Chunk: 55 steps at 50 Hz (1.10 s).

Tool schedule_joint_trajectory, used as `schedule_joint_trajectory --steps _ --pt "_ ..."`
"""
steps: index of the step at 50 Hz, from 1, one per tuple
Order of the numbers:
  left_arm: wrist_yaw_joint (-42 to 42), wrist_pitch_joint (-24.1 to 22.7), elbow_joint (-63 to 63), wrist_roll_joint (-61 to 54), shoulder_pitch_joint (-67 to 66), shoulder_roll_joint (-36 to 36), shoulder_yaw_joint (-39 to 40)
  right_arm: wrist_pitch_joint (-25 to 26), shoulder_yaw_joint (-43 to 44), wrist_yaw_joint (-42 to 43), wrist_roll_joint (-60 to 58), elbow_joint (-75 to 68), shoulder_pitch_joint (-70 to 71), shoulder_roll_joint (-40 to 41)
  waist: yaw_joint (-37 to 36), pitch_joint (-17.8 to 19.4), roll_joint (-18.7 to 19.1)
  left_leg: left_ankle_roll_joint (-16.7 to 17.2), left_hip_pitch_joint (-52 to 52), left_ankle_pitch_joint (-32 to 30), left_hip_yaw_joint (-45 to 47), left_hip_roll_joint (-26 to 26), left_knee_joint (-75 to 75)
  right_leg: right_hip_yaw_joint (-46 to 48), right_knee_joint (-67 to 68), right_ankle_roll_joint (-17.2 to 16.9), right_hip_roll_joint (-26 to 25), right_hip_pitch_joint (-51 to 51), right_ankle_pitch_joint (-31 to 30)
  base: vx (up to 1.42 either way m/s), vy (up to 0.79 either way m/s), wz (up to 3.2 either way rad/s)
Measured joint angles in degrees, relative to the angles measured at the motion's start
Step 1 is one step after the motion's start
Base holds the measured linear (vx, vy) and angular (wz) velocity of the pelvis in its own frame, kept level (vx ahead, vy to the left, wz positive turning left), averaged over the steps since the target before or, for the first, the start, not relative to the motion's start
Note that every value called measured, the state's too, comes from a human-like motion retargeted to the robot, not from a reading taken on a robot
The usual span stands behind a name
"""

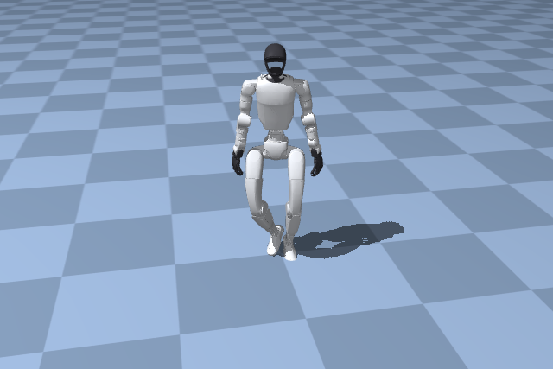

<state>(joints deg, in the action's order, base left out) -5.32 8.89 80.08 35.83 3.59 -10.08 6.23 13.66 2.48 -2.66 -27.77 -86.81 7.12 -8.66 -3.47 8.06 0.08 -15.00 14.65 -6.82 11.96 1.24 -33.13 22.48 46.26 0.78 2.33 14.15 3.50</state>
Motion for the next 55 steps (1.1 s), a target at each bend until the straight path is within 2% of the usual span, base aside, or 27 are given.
schedule_joint_trajectory --steps 3,5,8,10,11,12,13,14,18,20,22,25,27,28,30,31,33,35,37,38,40,43,45,48,50,52,55 --pt "0.8 -1.6 -1.3 -3.4 1.7 -0.2 -0.3 2.4 0.4 -4.3 -2.4 -6.3 -1.8 -2.0 1.2 0.7 -3.3 0.0 -0.9 4.1 -0.3 -2.3 -5.4 -1.6 -15.6 2.2 -0.7 0.2 -1.4 0.49 -0.19 0.54" --pt "0.3 -2.0 -2.0 -4.7 2.6 0.1 0.2 4.4 1.3 -6.6 -4.7 -9.6 -2.8 -3.0 2.3 1.4 -6.1 0.0 -1.4 6.6 -1.1 -5.4 -9.2 -3.0 -26.0 2.8 0.1 -0.5 -5.5 0.6 -0.22 0.53" --pt "-0.4 -2.1 -2.7 -5.2 3.5 -0.3 0.4 7.0 2.6 -8.8 -5.7 -10.6 -5.4 -3.3 2.9 2.2 -8.2 0.0 -4.0 9.9 -1.3 -6.6 -13.0 -10.8 -33.4 7.6 -1.3 -1.6 -7.1 0.65 -0.25 0.18" --pt "-0.7 -2.0 -2.8 -4.9 3.7 -1.0 0.1 8.4 3.1 -10.3 -4.5 -10.6 -6.9 -2.9 1.8 1.8 -7.9 0.0 -4.6 11.4 -1.0 -5.3 -16.1 -8.6 -34.1 10.4 -2.6 -4.6 0.0 0.62 -0.19 -0.27" --pt "-0.6 -1.8 -2.9 -4.2 3.7 -1.0 -0.3 9.5 4.0 -11.3 -3.5 -10.6 -7.2 -2.6 1.5 1.9 -7.0 0.0 -4.3 12.1 -1.7 -4.4 -19.2 -2.0 -33.0 12.0 -2.5 -5.8 2.9 0.51 -0.13 -0.02" --pt "-0.4 -1.8 -3.1 -3.5 3.5 -1.0 -0.6 10.4 4.9 -12.1 -2.6 -10.6 -7.2 -2.3 1.4 2.1 -6.3 0.0 -4.0 12.0 -2.2 -3.5 -22.1 0.2 -31.8 12.5 -2.9 -6.4 4.8 0.4 -0.07 0.24" --pt "0.2 -1.8 -3.2 -3.1 3.2 -0.7 -0.4 10.6 5.8 -12.3 -2.1 -10.6 -6.9 -1.8 1.7 2.5 -5.6 0.0 -3.7 10.4 -2.7 -2.5 -24.4 -6.4 -30.1 10.9 -4.5 -5.8 4.7 0.44 -0.02 0.23" --pt "0.9 -2.0 -3.1 -2.9 2.7 -0.4 -0.3 10.2 6.2 -12.4 -1.6 -10.6 -6.4 -1.4 1.9 2.5 -4.9 0.0 -2.8 8.1 -3.2 -1.2 -27.1 -8.3 -29.6 10.4 -5.7 -6.2 5.4 0.52 0.02 0.19" --pt "3.9 -2.3 -0.7 -2.8 1.6 0.3 -0.9 7.2 5.7 -8.8 0.4 -9.3 -3.6 0.3 1.5 2.1 -2.7 0.0 3.6 -1.6 -6.3 2.0 -38.0 -6.7 -32.3 10.9 -8.8 -10.0 6.9 0.3 -0.01 0.02" --pt "6.7 -2.3 0.8 -1.8 1.2 0.8 -1.9 6.5 5.3 -2.9 2.2 -7.0 -2.7 0.8 -0.3 1.6 -2.6 0.0 6.3 0.8 -5.6 2.5 -40.7 -6.8 -33.7 9.9 -8.8 -11.2 6.7 0.55 0.11 0.08" --pt "10.0 -2.2 1.9 -0.7 0.5 0.9 -2.4 5.1 4.5 2.4 3.5 -4.9 -1.4 1.3 -1.9 0.9 -2.9 0.0 7.0 7.3 -1.4 5.6 -39.4 -5.3 -35.5 8.9 -8.1 -12.9 7.1 0.42 0.2 0.11" --pt "13.6 -1.6 3.6 0.0 -1.1 1.6 -1.8 2.7 2.8 6.1 4.5 -2.6 1.0 2.1 -3.5 0.1 -3.3 0.0 6.6 11.1 6.8 8.3 -31.3 -4.4 -38.6 6.8 -7.0 -15.9 7.2 0.35 0.45 0.21" --pt "13.5 -1.5 4.2 0.2 -2.2 2.5 -1.6 1.6 2.2 4.7 4.1 -0.8 2.4 2.3 -3.4 -0.4 -3.6 0.0 6.9 10.9 11.0 4.9 -21.4 -2.8 -40.9 4.4 -4.6 -17.5 6.5 0.37 0.68 0.79" --pt "12.6 -1.6 4.4 0.4 -2.7 3.0 -1.6 1.4 2.1 3.3 3.9 0.3 3.0 2.2 -2.6 -0.9 -3.9 0.0 7.4 9.9 11.7 1.2 -14.6 -1.1 -41.9 2.9 -2.8 -17.8 6.1 0.2 0.62 1.33" --pt "9.2 -1.5 4.8 1.2 -3.2 3.6 -1.6 0.7 1.8 0.2 3.8 2.7 4.2 1.8 -0.6 -1.6 -3.9 2.4 8.2 7.0 9.0 -5.5 -0.9 1.7 -43.2 0.8 -1.2 -18.5 6.3 0.19 0.39 1.37" --pt "6.4 -1.0 5.0 2.1 -3.1 3.5 -1.4 0.4 1.5 -1.2 3.8 4.0 4.9 1.6 -0.2 -1.4 -3.4 5.5 8.0 6.0 5.9 -7.1 4.9 2.5 -43.9 0.5 -2.0 -19.5 6.7 0.31 0.15 0.86" --pt "1.4 0.0 5.3 3.8 -3.2 3.3 -1.0 0.1 0.9 -2.9 3.9 6.3 6.0 1.3 -0.2 -0.9 -2.1 11.6 7.4 5.4 0.4 -8.9 14.2 3.6 -45.1 -0.2 -3.8 -21.7 7.6 0.43 0.07 0.26" --pt "-1.8 0.7 5.7 5.2 -3.5 3.0 -0.9 -0.2 0.0 -3.5 4.0 7.9 6.6 1.3 -0.9 -0.5 -1.1 15.8 6.5 5.7 -1.9 -9.1 20.0 4.2 -45.9 -1.1 -5.3 -24.0 8.5 0.52 0.08 -0.06" --pt "-3.7 1.3 6.2 6.3 -3.7 2.8 -1.0 -0.4 -1.2 -3.8 4.1 9.1 6.5 1.0 -1.3 -0.7 -1.0 13.3 5.8 2.3 0.3 -9.1 21.6 5.0 -46.2 -2.5 -5.5 -25.9 9.5 0.47 0.07 0.01" --pt "-4.1 1.6 6.6 6.8 -3.8 2.8 -1.1 -0.4 -1.6 -4.1 3.8 9.7 6.2 0.9 -1.4 -1.0 -1.3 9.9 5.4 0.8 2.9 -9.1 21.4 5.5 -45.9 -3.3 -5.1 -26.6 10.0 0.52 0.07 0.03" --pt "-4.2 2.3 7.2 7.7 -3.5 2.9 -0.9 -0.2 -1.8 -5.3 2.0 10.6 5.3 0.8 -2.2 -1.8 -2.1 6.3 5.5 3.2 3.8 -9.6 19.7 5.4 -44.6 -5.0 -4.0 -27.1 10.7 0.56 0.08 -0.18" --pt "-3.8 2.6 7.2 7.3 -2.9 3.0 0.1 0.1 -2.6 -5.0 -0.3 10.8 3.4 1.2 -3.1 -1.7 -3.0 4.8 6.3 6.6 -0.9 -10.4 15.5 7.1 -40.3 -8.6 -2.2 -27.4 7.4 0.5 0.03 -0.32" --pt "-4.1 2.4 6.9 6.0 -2.7 3.0 -0.4 0.1 -3.0 -3.1 -0.3 9.1 2.0 1.3 -2.9 -2.5 -2.4 3.4 4.2 8.5 1.7 -8.3 15.9 8.1 -36.0 -10.6 -2.0 -26.9 1.9 0.57 0.03 -0.02" --pt "-4.4 1.8 5.3 4.4 -1.7 2.9 -0.5 0.5 -2.5 2.3 -0.1 6.1 0.9 1.5 -1.4 -2.4 0.1 2.9 0.9 10.2 -0.5 -5.4 17.2 2.0 -23.6 -9.6 -4.3 -21.3 -5.7 0.43 0.02 -0.06" --pt "-4.2 1.5 4.0 3.4 -0.8 2.6 -0.5 0.2 -2.2 6.8 1.3 4.5 0.3 1.8 0.1 -1.9 2.0 3.2 -1.0 11.3 -1.6 -2.9 17.5 3.1 -14.2 -7.5 -4.0 -16.8 -3.7 0.51 0.01 -0.21" --pt "-4.0 0.9 3.2 2.0 0.8 1.7 -1.6 -0.6 -1.7 8.7 3.5 3.0 -0.1 1.8 1.0 -1.4 3.0 3.0 -2.6 12.3 -0.9 -1.3 18.0 6.7 -8.9 -4.0 -1.2 -12.9 0.0 0.42 -0.01 -0.24" --pt "-4.2 0.4 2.4 0.7 3.5 0.2 -3.5 -0.9 -0.1 6.3 5.0 1.1 -1.5 1.8 3.2 -0.8 2.4 2.2 -5.1 12.6 -2.1 -2.6 20.3 5.6 -8.9 -2.1 -1.0 -6.2 4.4 0.45 -0.05 0.2"
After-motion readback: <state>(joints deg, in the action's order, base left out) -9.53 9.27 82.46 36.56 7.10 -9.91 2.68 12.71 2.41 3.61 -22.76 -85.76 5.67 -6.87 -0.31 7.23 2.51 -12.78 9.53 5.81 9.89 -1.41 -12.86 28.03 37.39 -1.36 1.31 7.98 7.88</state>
